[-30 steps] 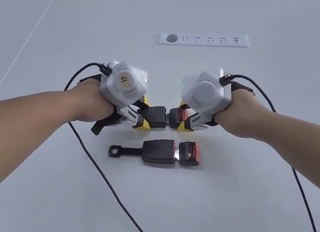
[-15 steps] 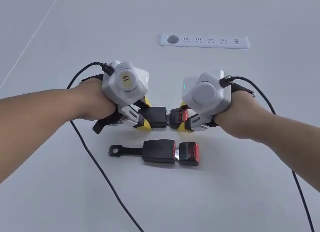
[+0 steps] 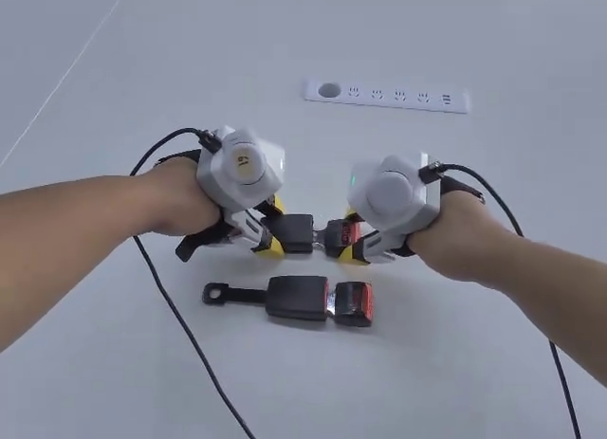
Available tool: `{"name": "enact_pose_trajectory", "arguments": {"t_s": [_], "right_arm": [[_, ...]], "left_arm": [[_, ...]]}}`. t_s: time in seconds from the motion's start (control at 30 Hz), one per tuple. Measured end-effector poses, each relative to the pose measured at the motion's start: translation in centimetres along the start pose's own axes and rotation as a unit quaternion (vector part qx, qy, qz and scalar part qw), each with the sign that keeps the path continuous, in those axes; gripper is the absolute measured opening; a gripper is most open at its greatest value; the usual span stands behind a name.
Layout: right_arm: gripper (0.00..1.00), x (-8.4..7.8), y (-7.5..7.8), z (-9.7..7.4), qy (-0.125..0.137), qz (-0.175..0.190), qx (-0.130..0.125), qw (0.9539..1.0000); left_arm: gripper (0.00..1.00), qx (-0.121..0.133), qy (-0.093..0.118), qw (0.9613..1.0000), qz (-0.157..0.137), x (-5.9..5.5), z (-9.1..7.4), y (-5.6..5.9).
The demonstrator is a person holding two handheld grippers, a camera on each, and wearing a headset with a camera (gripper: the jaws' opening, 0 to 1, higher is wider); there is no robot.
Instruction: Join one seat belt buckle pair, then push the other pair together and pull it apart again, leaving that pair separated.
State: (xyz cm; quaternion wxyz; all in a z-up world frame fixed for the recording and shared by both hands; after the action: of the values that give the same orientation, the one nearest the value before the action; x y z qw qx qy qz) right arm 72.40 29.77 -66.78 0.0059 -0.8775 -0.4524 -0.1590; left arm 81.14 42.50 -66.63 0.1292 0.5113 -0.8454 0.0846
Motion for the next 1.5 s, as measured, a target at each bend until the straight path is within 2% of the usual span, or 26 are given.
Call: {"name": "enact_pose_trajectory", "arguments": {"t_s": [0.1, 0.23, 0.4, 0.7, 0.93, 1.13, 1.5], "right_arm": [[0.3, -0.6, 0.2, -0.1, -0.001, -0.002, -0.002, 1.0], [0.3, -1.2, 0.2, -0.2, 0.019, 0.012, 0.004, 0.9997], [0.31, -2.1, 0.2, -0.5, 0.021, 0.015, 0.009, 0.9996], [0.31, -5.0, 0.3, -1.4, 0.009, 0.02, 0.013, 0.9997], [0.31, -7.2, 0.0, -2.2, -0.001, 0.029, 0.017, 0.9994], [0.32, -9.3, -0.1, -3.0, -0.007, 0.039, 0.023, 0.9989], [0.32, -11.4, -0.1, -3.9, -0.027, 0.043, 0.026, 0.9984]], "left_arm": [[0.32, 0.002, 0.003, 1.0, -0.004, -0.1, 0.0, 0.0], [0.32, 0.003, 0.004, 1.0, 0.002, 0.0, 0.0, 0.1], [0.32, 0.002, 0.004, 1.0, 0.004, 0.1, 0.0, 0.1], [0.32, 0.003, 0.002, 1.0, 0.002, 0.1, -0.1, 0.1], [0.33, 0.001, -0.01, 0.9999, 0.003, 0.3, -0.1, 0.1], [0.33, -0.002, -0.006, 1.0, -0.002, 0.2, -0.1, 0.1], [0.33, 0.0, -0.002, 1.0, -0.003, 0.1, -0.1, 0.3]]}}
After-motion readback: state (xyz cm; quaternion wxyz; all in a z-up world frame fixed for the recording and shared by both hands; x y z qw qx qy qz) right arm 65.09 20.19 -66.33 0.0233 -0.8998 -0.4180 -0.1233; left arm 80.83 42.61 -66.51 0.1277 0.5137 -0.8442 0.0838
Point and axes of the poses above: the centre of the closed fingertips' face, and the gripper's own axes: z roughly forward along the fingers, y roughly to its right, x roughly out of its top, the point moved 9 cm from there along -z, roughly backward along the fingers, and after that the axes turned 14 degrees about -y, right-handed, at the moved point
